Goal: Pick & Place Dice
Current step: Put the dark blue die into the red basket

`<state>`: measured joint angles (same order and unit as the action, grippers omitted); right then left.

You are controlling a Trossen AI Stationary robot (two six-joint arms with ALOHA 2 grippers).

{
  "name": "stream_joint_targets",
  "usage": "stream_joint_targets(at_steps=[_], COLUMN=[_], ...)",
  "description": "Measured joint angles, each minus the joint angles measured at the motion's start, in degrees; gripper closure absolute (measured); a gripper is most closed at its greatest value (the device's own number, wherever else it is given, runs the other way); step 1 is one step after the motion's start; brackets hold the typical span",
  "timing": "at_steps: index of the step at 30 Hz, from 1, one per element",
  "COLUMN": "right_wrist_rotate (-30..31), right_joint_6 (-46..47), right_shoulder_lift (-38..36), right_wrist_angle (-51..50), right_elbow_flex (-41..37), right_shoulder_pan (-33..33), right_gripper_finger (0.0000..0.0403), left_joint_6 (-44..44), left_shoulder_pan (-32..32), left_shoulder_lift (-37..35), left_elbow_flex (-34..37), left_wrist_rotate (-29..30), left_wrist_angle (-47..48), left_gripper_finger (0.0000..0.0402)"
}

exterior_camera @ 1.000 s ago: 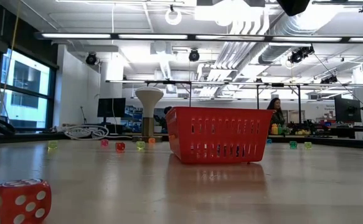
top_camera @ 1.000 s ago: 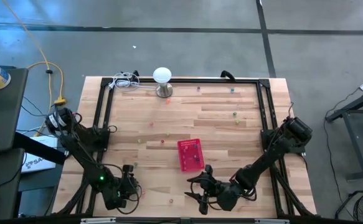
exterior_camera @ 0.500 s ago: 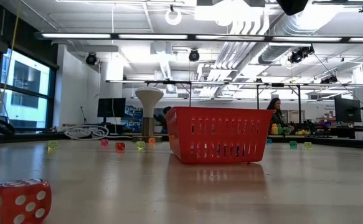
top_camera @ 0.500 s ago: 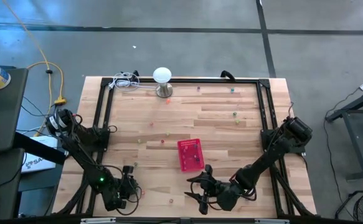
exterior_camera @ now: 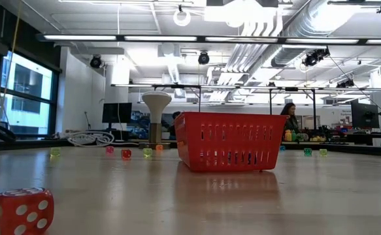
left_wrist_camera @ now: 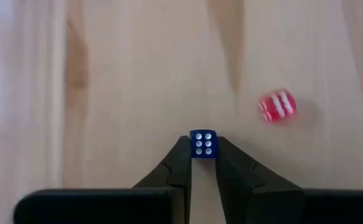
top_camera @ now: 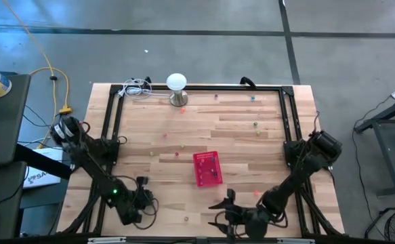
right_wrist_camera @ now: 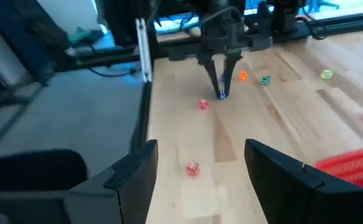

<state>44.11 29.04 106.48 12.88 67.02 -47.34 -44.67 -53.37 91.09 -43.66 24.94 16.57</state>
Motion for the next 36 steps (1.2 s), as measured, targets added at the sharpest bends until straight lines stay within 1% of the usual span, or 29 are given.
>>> stream_joint_targets(at_steps=[3,5,8,11,13,16,19,22,23,27,30,32,36], right_wrist_rotate=[3.61,5.32,6.01,5.94,6.11,6.14,6.91,6.94,6.91,6.77,6.77,6.76,6.76], right_joint_6=[-0.84,-1.42,-1.93,-2.06,-2.07,-2.15,-2.15,-2.13,-2.13,-2.06,-2.03,-1.97,-1.84], right_shoulder_lift=[0.49,0.92,0.96,0.91,0.91,0.91,0.91,0.91,0.91,0.91,0.91,0.91,0.90], right_wrist_angle=[1.40,1.25,1.58,1.48,1.54,1.49,1.51,1.50,1.49,1.07,1.07,1.05,1.05], right_elbow_flex=[0.04,0.03,-0.01,0.00,0.00,0.00,0.00,0.00,0.00,0.00,0.00,0.00,0.00], right_shoulder_pan=[-0.86,-0.73,-0.20,0.27,0.25,0.25,0.18,0.00,-0.08,-0.21,-0.19,-0.18,-0.19], right_gripper_finger=[0.0172,0.0172,0.0172,0.0172,0.0172,0.0172,0.0172,0.0172,0.0172,0.0172,0.0172,0.0172,0.0172], left_joint_6=[4.81,9.79,19.36,27.75,32.15,36.74,37.59,37.52,37.33,35.50,36.89,37.51,33.78], left_shoulder_pan=[3.27,5.93,10.97,16.86,20.85,26.89,32.29,35.83,36.59,38.19,38.63,38.62,38.47], left_shoulder_lift=[-2.95,-4.69,-6.39,-6.56,-6.56,-6.54,-5.05,-2.66,-2.00,0.54,2.16,2.91,4.20], left_elbow_flex=[-1.16,-2.39,-5.25,-9.05,-10.23,-10.27,-10.34,-10.34,-10.32,-10.32,-10.29,-10.29,-10.27], left_wrist_rotate=[-0.52,-0.54,-0.50,-0.28,-1.33,-6.27,-11.52,-14.16,-14.33,-14.38,-13.96,-13.92,-13.90], left_wrist_angle=[0.74,1.52,1.24,0.45,-3.10,-11.48,-17.45,-20.85,-21.54,-24.44,-26.52,-26.84,-27.18], left_gripper_finger=[0.0363,0.0363,0.0363,0.0363,0.0363,0.0363,0.0363,0.0362,0.0356,0.0298,0.0257,0.0237,0.0206])
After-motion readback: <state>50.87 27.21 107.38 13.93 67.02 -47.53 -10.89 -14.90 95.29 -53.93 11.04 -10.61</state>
